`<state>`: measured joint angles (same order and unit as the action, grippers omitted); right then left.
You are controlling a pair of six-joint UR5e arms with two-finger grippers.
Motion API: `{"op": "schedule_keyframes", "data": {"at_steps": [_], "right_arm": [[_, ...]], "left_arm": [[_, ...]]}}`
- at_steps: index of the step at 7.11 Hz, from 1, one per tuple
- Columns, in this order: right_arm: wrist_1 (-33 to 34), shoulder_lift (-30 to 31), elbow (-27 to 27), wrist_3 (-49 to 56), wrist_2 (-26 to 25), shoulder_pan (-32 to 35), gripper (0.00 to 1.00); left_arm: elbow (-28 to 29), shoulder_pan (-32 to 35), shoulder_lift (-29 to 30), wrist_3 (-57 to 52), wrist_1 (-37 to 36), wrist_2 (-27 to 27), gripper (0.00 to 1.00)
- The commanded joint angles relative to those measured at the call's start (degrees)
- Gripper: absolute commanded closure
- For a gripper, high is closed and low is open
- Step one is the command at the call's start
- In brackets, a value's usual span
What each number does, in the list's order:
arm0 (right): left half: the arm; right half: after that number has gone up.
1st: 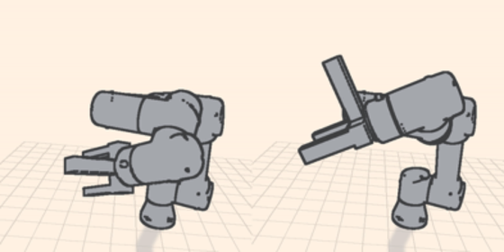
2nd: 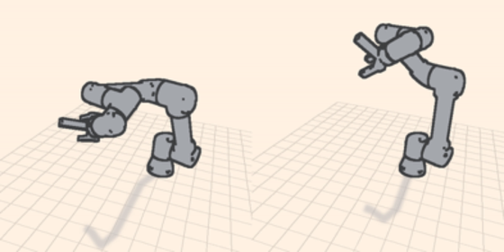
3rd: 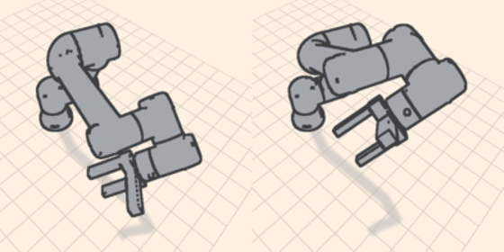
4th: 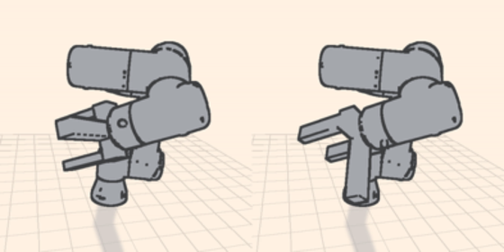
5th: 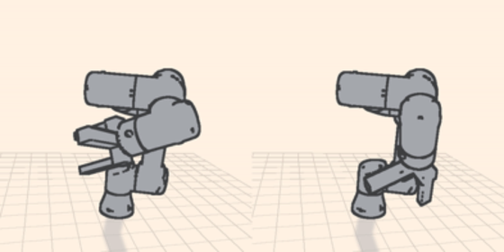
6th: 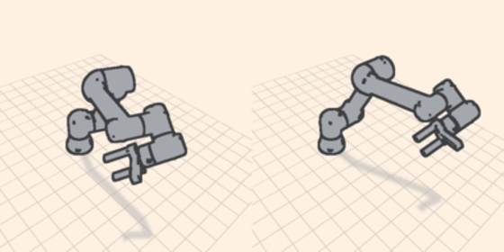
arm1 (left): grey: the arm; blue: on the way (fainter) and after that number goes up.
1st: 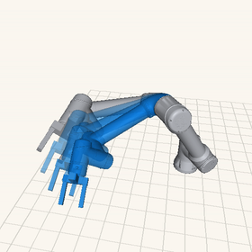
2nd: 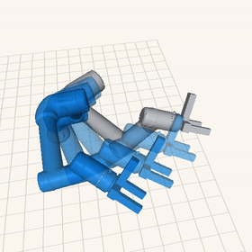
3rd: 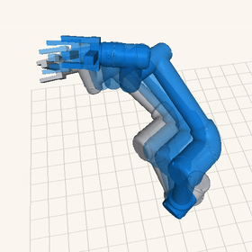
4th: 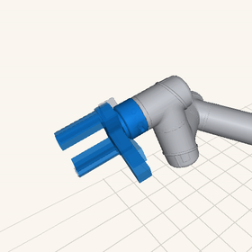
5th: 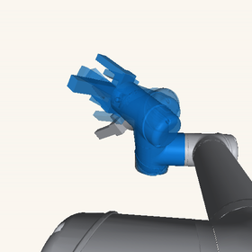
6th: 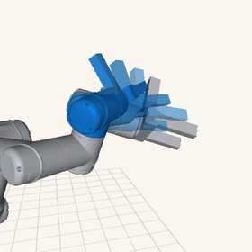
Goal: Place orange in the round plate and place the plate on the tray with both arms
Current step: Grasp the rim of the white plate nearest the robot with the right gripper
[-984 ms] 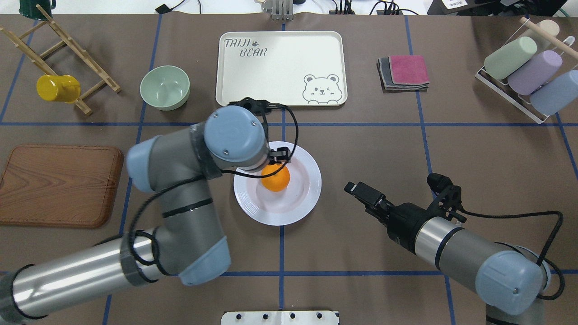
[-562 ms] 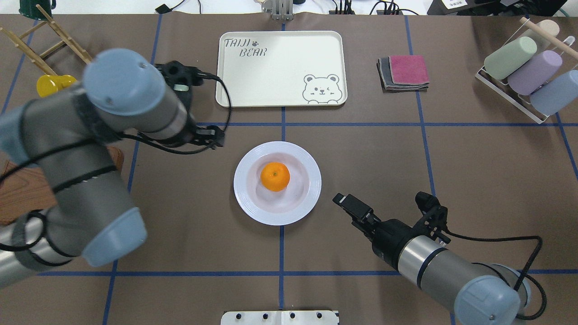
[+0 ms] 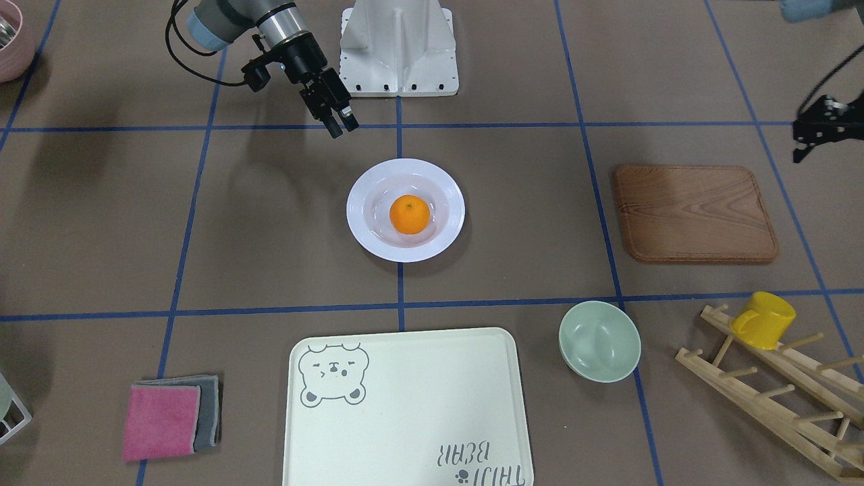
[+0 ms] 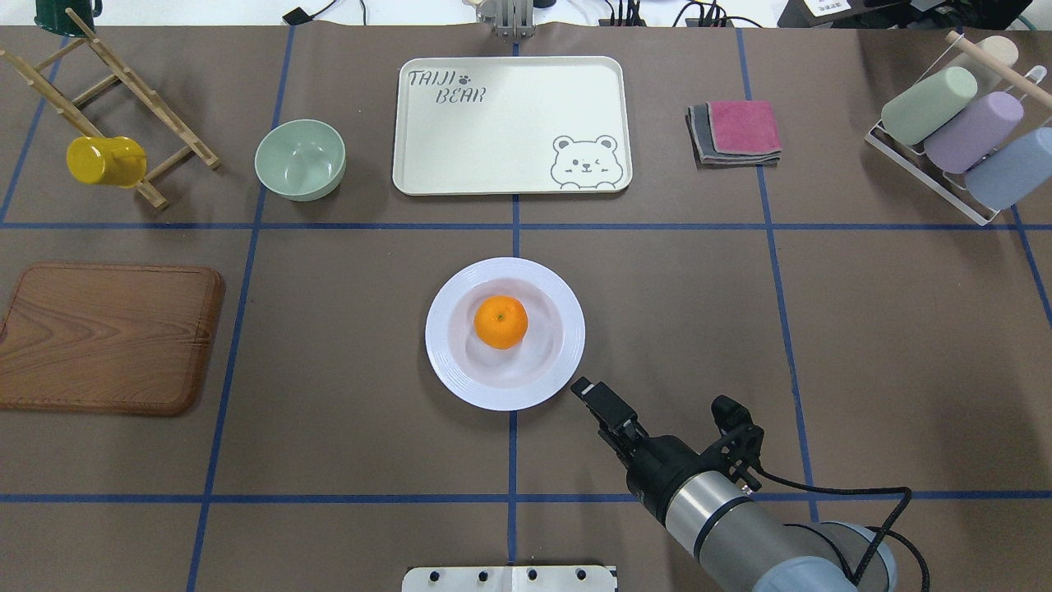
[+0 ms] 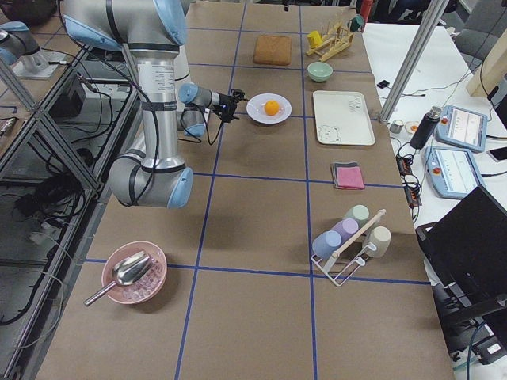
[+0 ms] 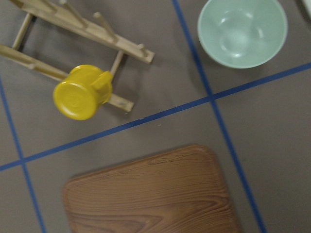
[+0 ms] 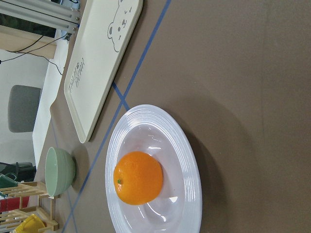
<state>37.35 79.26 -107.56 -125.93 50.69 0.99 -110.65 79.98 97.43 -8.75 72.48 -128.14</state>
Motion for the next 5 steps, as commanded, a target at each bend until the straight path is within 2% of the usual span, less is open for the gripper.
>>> {"op": "schedule_keyframes", "data": {"at_steps": [1, 2, 4, 5], "right_arm": [[0.00, -0.07, 0.42, -0.11, 0.02, 0.15, 0.02], [0.00, -0.07, 1.03, -0.98, -0.06, 0.24, 0.02], [0.27, -1.29, 2.70, -5.19, 0.20, 1.55, 0.11], [0.44, -4.00, 5.75, -5.38, 0.38, 2.61, 0.12]], "left_arm": [[15.31, 11.98, 0.03, -22.38, 1.51, -1.84, 0.02], [17.89, 14.13, -0.23, -17.75, 1.61, -3.33, 0.02], [17.66, 15.29, -1.81, -17.53, 1.78, -3.34, 0.01], [17.57, 15.29, -1.81, -17.53, 1.78, -3.43, 0.02]]}}
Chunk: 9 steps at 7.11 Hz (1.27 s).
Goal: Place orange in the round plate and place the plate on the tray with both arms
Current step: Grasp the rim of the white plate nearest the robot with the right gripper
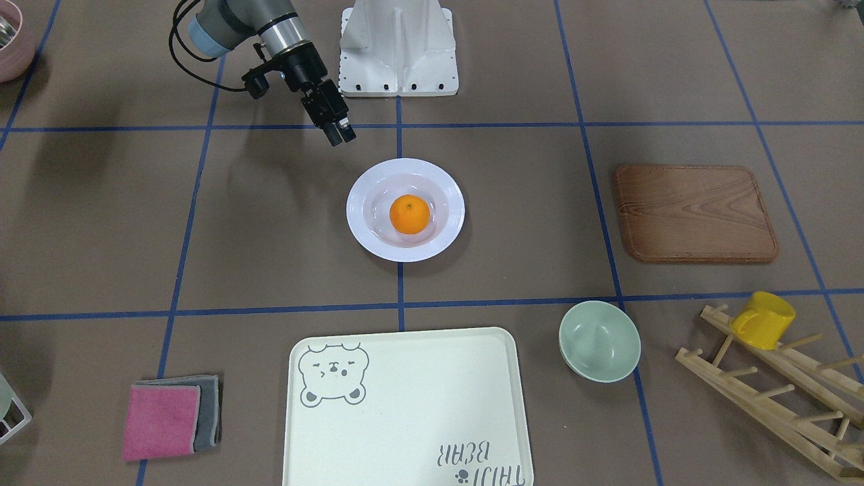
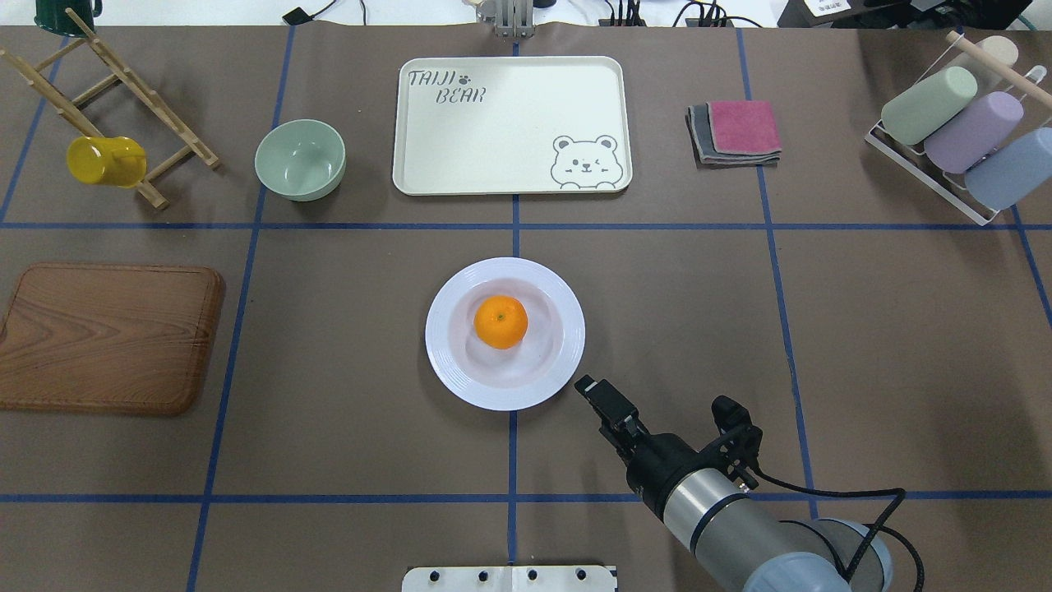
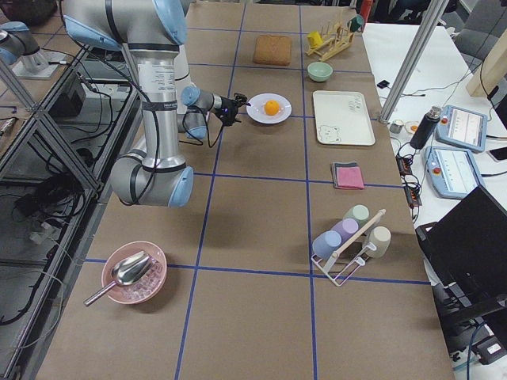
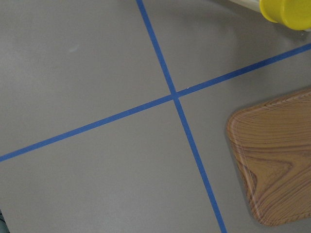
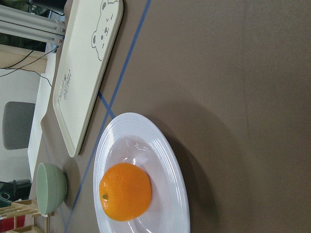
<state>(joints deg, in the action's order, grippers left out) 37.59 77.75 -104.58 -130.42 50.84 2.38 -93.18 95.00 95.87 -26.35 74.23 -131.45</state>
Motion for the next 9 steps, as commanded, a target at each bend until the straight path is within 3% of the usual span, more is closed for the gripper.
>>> {"op": "schedule_keyframes", "data": {"at_steps": [1, 4, 7, 9], "right_arm": [[0.21, -5.74, 6.89, -0.80, 0.66, 2.61, 0.12], [0.29, -6.91, 10.79, -0.80, 2.42, 4.12, 0.12], [0.29, -10.25, 13.16, -1.93, 2.42, 4.74, 0.42], [0.29, -11.21, 14.75, -2.11, 2.33, 4.82, 0.46]], "left_arm": [[0.10, 0.19, -0.51, 0.07, 0.12, -0.13, 0.02], [0.10, 0.19, -0.51, 0.33, 0.12, -0.13, 0.02], [0.01, 0.19, -0.42, 0.33, 0.12, -0.13, 0.02], [0.01, 0.19, -0.33, 0.33, 0.12, -0.13, 0.02]]}}
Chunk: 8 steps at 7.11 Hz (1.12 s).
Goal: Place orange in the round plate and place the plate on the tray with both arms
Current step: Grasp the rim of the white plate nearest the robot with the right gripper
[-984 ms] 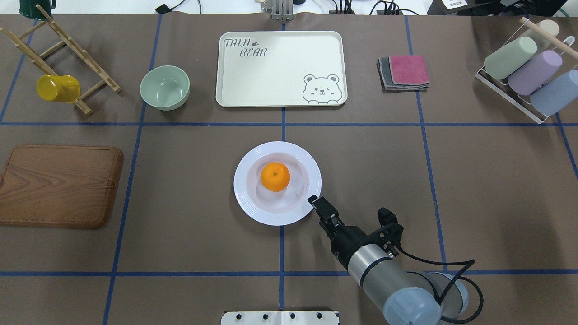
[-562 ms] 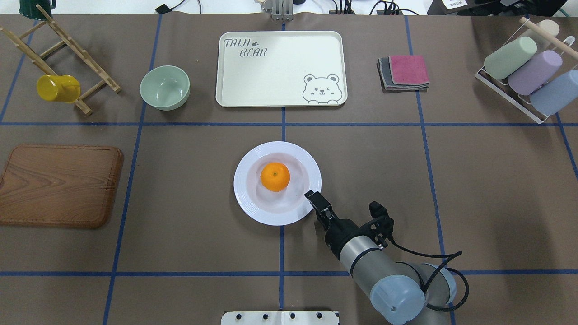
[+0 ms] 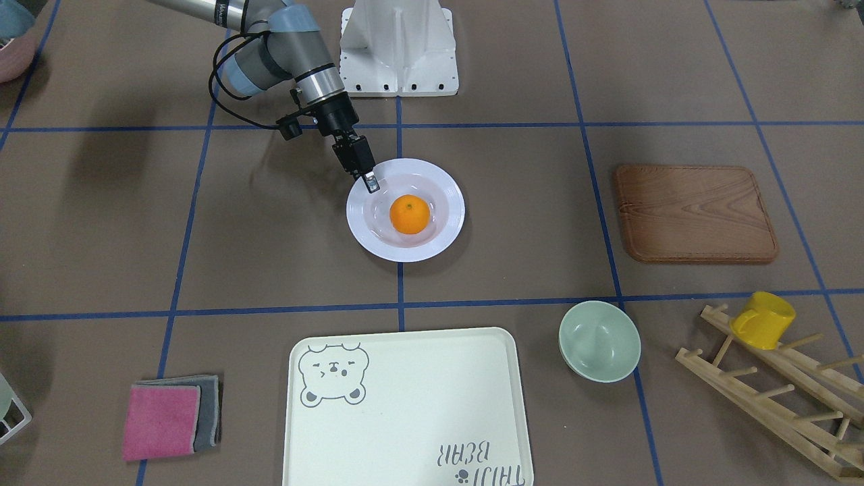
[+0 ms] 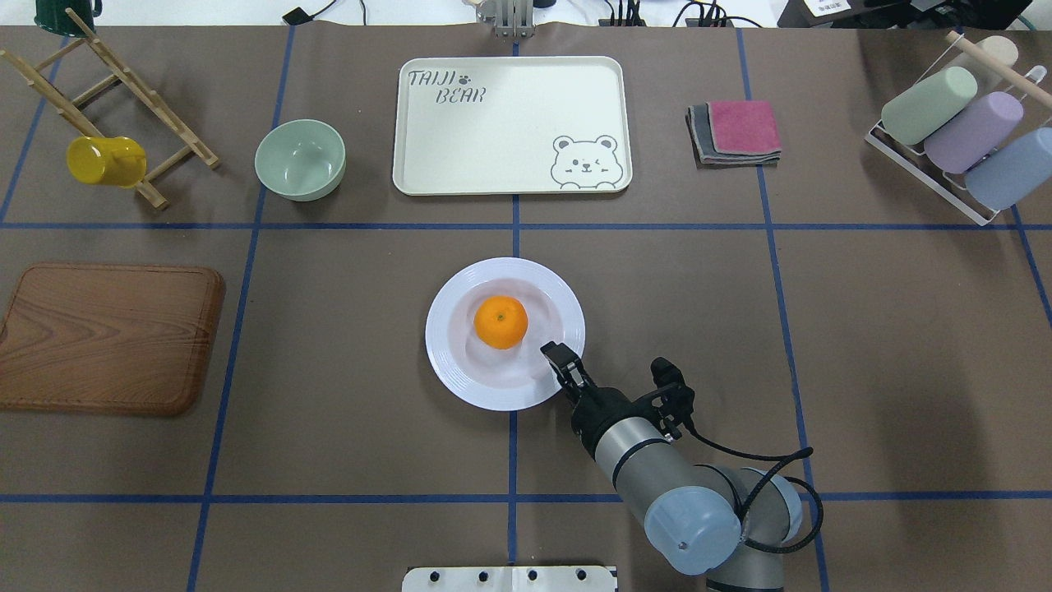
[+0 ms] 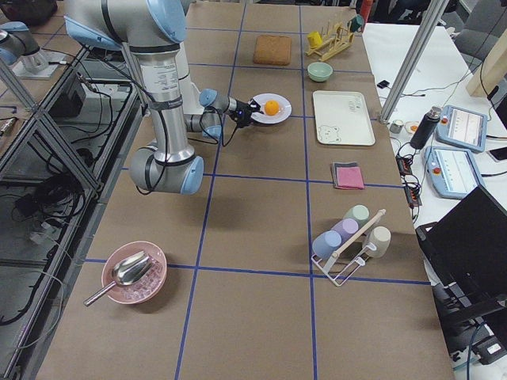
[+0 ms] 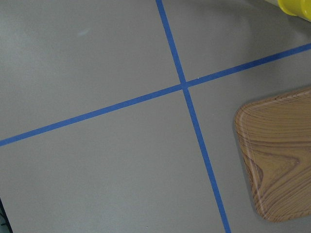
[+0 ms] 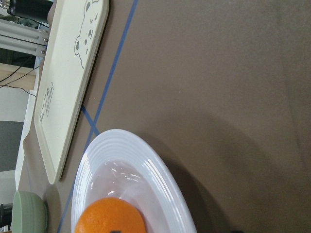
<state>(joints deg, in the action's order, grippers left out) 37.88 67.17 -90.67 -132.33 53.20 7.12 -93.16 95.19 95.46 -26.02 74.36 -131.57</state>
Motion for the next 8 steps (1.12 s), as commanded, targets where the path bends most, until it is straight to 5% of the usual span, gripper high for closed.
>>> {"op": "schedule_keyframes", "data": {"at_steps": [1, 2, 8], "right_arm": [[-0.09, -0.81, 0.93, -1.69, -0.12, 0.26, 0.87], [-0.26, -0.90, 0.76, -1.70, -0.12, 0.61, 1.00], [-5.72, -1.69, 0.14, 0.14, -4.15, 6.48, 1.00]], "left_arm": [[-0.01, 0.00, 0.07, 0.00, 0.00, -0.26, 0.02], [-0.01, 0.00, -0.01, 0.00, 0.00, -1.40, 0.02], [-0.45, 0.09, -0.10, 0.18, -0.09, -1.76, 0.01]]}}
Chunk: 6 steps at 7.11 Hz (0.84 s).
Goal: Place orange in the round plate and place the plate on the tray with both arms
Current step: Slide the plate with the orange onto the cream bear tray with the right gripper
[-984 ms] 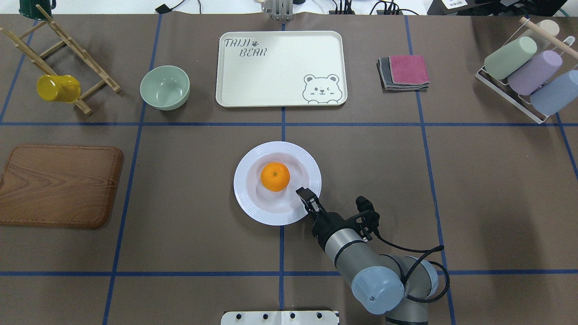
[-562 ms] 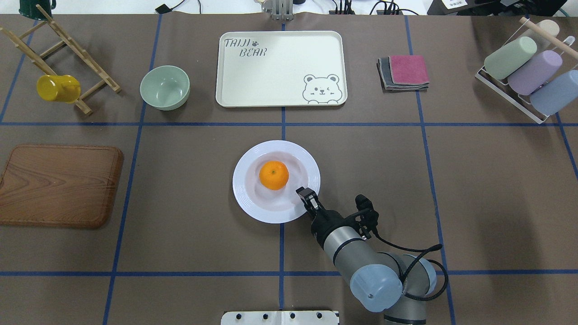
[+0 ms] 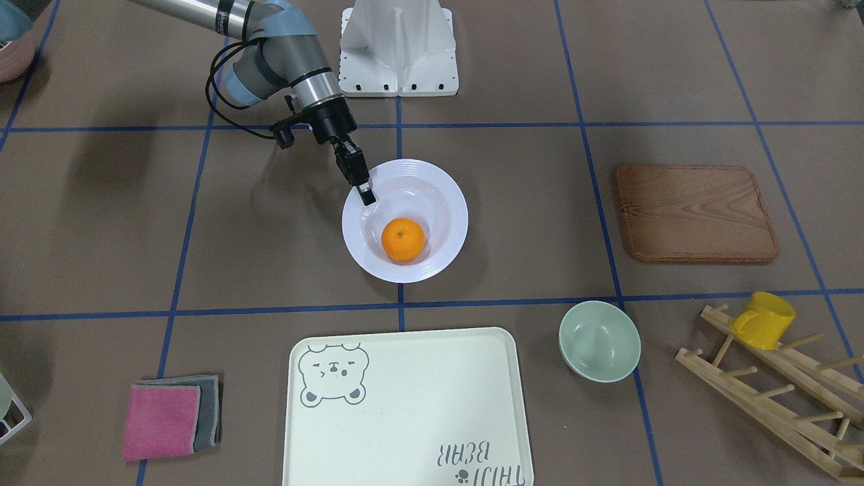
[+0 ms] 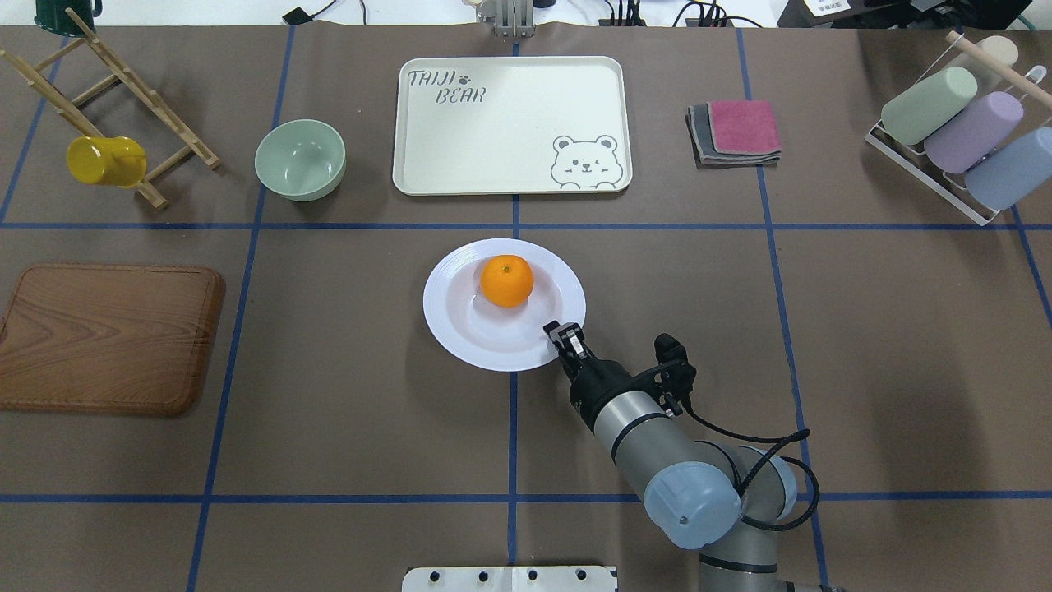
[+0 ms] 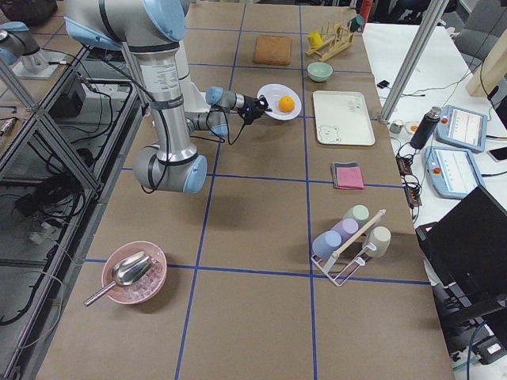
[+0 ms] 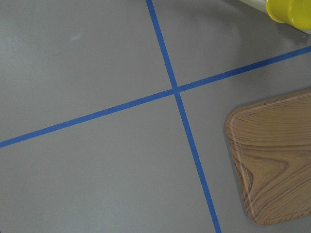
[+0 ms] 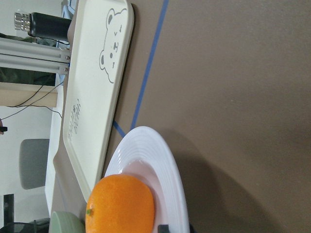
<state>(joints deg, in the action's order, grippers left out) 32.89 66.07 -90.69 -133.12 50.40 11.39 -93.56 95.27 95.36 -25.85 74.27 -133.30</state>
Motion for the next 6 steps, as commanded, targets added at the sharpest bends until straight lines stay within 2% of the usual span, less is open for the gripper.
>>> {"op": "schedule_keyframes", "data": {"at_steps": [1, 2, 3, 4, 6], "right_arm": [[0.49, -3.29, 1.38, 2.06, -1.36, 5.37, 1.00], [6.77, -7.15, 4.00, 2.16, -1.27, 8.01, 1.00], [12.66, -13.02, 9.33, 1.90, -1.10, 10.47, 1.00], [16.55, -19.25, 16.87, 1.64, -0.49, 12.59, 1.00], [17.12, -28.68, 32.08, -0.11, 3.20, 15.58, 1.00]], "left_arm": [[-0.04, 0.00, 0.00, 0.01, 0.00, -0.03, 0.02], [-0.13, 0.00, 0.00, 0.01, 0.00, -0.03, 0.02], [-0.04, -0.09, 0.00, 0.01, 0.00, -0.03, 0.02], [-0.13, 0.00, 0.00, 0.01, 0.09, -0.03, 0.01], [-0.22, -0.09, 0.00, 0.01, 0.09, -0.03, 0.01]]}}
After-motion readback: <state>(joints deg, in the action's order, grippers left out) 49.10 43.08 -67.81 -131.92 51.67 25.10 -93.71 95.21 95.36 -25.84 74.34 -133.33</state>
